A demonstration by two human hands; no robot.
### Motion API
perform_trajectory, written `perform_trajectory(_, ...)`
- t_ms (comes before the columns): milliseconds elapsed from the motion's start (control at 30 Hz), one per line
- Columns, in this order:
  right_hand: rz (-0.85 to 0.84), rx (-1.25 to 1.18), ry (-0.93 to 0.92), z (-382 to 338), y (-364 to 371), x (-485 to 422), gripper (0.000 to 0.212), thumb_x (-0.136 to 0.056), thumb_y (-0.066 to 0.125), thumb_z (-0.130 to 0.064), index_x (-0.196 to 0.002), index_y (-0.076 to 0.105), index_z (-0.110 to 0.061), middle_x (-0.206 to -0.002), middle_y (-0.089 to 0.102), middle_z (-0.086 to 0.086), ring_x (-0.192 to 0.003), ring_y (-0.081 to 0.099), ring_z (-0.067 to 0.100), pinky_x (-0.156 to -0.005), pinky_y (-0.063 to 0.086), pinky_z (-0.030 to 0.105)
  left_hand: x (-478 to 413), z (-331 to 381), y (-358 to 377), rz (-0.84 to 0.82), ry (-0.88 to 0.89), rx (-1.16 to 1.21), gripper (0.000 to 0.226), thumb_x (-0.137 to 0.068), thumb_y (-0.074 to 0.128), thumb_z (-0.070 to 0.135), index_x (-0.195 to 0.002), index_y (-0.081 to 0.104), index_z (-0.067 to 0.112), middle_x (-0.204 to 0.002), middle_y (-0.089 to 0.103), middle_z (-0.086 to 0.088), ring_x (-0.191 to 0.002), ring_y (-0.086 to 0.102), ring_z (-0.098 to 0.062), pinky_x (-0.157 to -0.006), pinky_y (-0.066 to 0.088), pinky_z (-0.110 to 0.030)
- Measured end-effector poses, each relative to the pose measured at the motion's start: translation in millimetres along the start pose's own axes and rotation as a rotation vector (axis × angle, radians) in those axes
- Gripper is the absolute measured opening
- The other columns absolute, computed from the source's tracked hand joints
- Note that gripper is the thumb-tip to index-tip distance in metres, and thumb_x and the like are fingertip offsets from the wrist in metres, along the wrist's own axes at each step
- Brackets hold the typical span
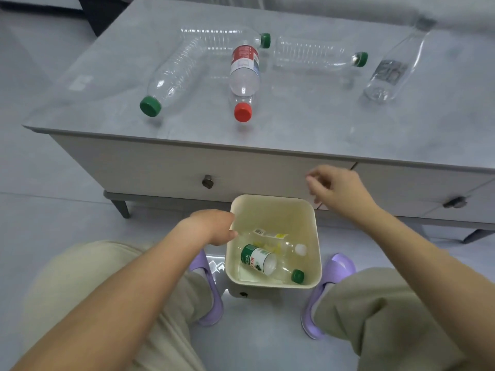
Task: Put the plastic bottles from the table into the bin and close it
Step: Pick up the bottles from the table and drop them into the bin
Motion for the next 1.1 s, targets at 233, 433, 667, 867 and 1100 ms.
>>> perform_trajectory(233,0.359,-0.252,-0.205,-90.7,-23.3,-44.0,0.027,-0.087,0.059,-0.034,-0.086,0.067,-0.008,-0.07,0.069,0.01,-0.065,0.065,0.026,-0.066,0.054,0.043,1.7,-3.2,-5.0,0.023,-0.006,0.042,0.046,-0.094,0.039,0.044,-0.131,0.045,0.018,-0.129,0.058,-0.004,-0.117,0.054,-0.026,-0.087,0.047,-0.041)
perform_trajectory(433,0.109,0.031,-0.007,-139.0,19.4,-110.6,0.09,-0.074,0.059,-0.065,-0.141,0.023,-0.018,-0.117,0.058,0.005,-0.104,0.058,0.029,-0.073,0.04,0.036,6.3,-4.2,-10.7,0.045,-0.021,0.067,0.044,-0.095,0.039,0.043,-0.129,0.046,0.017,-0.129,0.058,-0.006,-0.118,0.054,-0.028,-0.089,0.047,-0.041)
perform_trajectory(667,0.447,-0.184,-0.109,-106.4,-24.0,-94.3,0.044,-0.086,0.049,-0.036,-0.126,0.053,-0.018,-0.108,0.067,0.008,-0.096,0.061,0.025,-0.081,0.045,0.033,13.4,-7.6,-23.6,0.101,-0.012,0.133,0.048,-0.094,0.04,0.044,-0.134,0.044,0.017,-0.136,0.054,-0.005,-0.122,0.052,-0.028,-0.096,0.046,-0.042)
perform_trajectory(867,0.733,-0.6,-0.158,-6.8,-85.9,36.3,0.022,-0.08,0.043,-0.024,-0.068,0.06,-0.03,-0.042,0.049,-0.009,-0.042,0.039,0.01,-0.042,0.029,0.029,14.7,-17.8,-46.1,0.218,-0.021,0.241,0.051,-0.093,0.042,0.047,-0.133,0.046,0.015,-0.137,0.055,-0.009,-0.124,0.052,-0.03,-0.101,0.045,-0.043)
perform_trajectory(1100,-0.11,0.103,0.133,36.6,21.4,81.2,0.026,-0.088,0.049,-0.039,-0.109,0.056,-0.026,-0.088,0.068,0.005,-0.08,0.063,0.027,-0.073,0.051,0.037,13.9,-19.9,-46.3,0.167,-0.075,0.247,0.054,-0.093,0.044,0.047,-0.138,0.043,0.017,-0.14,0.053,-0.009,-0.126,0.051,-0.029,-0.103,0.043,-0.041)
Point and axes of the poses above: each hand's wrist, its own x-axis away from the middle knuckle, its own y-axis out of the palm, z = x × y, the point moved 1 cm from there along -x, towards the middle knuckle
